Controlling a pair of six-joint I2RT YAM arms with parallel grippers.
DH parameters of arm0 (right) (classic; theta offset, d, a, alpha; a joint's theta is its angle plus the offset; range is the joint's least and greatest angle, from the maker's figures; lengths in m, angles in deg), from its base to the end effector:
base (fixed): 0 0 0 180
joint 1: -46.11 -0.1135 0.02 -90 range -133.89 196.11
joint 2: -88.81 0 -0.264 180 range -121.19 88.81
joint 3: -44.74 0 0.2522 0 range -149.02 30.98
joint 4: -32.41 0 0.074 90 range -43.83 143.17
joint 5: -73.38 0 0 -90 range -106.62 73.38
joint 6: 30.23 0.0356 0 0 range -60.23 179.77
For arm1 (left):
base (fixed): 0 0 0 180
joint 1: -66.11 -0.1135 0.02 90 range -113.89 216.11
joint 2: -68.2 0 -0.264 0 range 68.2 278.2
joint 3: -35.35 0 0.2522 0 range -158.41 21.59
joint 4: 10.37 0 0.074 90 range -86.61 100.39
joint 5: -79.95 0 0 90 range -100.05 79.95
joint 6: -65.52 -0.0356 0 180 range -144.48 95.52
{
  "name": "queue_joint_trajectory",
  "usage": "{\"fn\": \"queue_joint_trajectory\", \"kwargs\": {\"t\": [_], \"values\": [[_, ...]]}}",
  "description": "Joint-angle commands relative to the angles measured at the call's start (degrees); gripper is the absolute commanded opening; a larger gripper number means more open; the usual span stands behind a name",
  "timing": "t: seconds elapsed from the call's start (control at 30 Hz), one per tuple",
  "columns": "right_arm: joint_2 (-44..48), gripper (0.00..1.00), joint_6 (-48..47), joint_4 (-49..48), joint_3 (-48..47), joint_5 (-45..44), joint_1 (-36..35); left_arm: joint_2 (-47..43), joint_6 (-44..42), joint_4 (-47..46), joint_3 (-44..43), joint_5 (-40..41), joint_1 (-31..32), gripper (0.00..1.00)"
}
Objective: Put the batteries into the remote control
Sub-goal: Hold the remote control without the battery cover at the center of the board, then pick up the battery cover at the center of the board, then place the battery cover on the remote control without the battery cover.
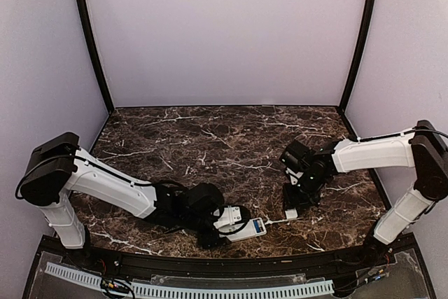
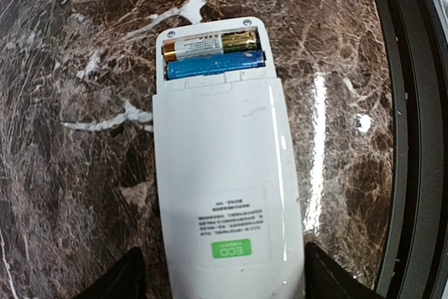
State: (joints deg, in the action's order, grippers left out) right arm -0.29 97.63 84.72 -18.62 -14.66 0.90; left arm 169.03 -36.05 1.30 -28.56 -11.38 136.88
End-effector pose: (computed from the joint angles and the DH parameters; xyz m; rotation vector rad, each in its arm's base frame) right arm 0.1863 0.1894 0.1607 -0.1975 2.9916 0.2465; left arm 0.1124 -0.3248 0.1391 1.6410 1.8599 -0.4881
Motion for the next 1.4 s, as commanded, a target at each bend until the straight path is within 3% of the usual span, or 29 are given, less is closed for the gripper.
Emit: {"fn": "queue_joint_trajectory", "kwargs": {"t": [0.0,0.1,0.23,0.57,0.93,1.27,1.37], "values": [[0.4,0.42,0.9,-0.6,1.2,0.6,0.1,2.4,-1.3,5.1,-0.5,1.7,-0.2,0.70],[1.0,0.41,1.1,-0.2,1.5,0.3,0.1,2.7,-1.5,6.2,-1.0,-0.3,-0.2,0.55],[0.9,0.39,1.3,-1.1,2.4,0.9,0.2,2.7,-1.8,6.6,-2.0,-1.3,-0.2,0.50],[-0.2,0.33,1.1,-1.0,1.7,1.5,-0.4,2.9,-1.1,8.2,-4.3,-0.5,-0.2,0.48],[1.0,0.29,7.3,-2.8,1.9,3.9,-7.0,5.1,0.5,8.7,-7.0,-1.5,-0.2,0.44],[-0.2,0.29,11.9,-5.2,0.2,3.5,-11.5,6.4,-0.2,9.6,-8.2,-1.9,-0.2,0.44],[-0.6,0.29,12.2,-6.0,0.0,4.0,-11.7,6.4,-0.4,9.7,-8.5,-1.9,-0.1,0.49]]}}
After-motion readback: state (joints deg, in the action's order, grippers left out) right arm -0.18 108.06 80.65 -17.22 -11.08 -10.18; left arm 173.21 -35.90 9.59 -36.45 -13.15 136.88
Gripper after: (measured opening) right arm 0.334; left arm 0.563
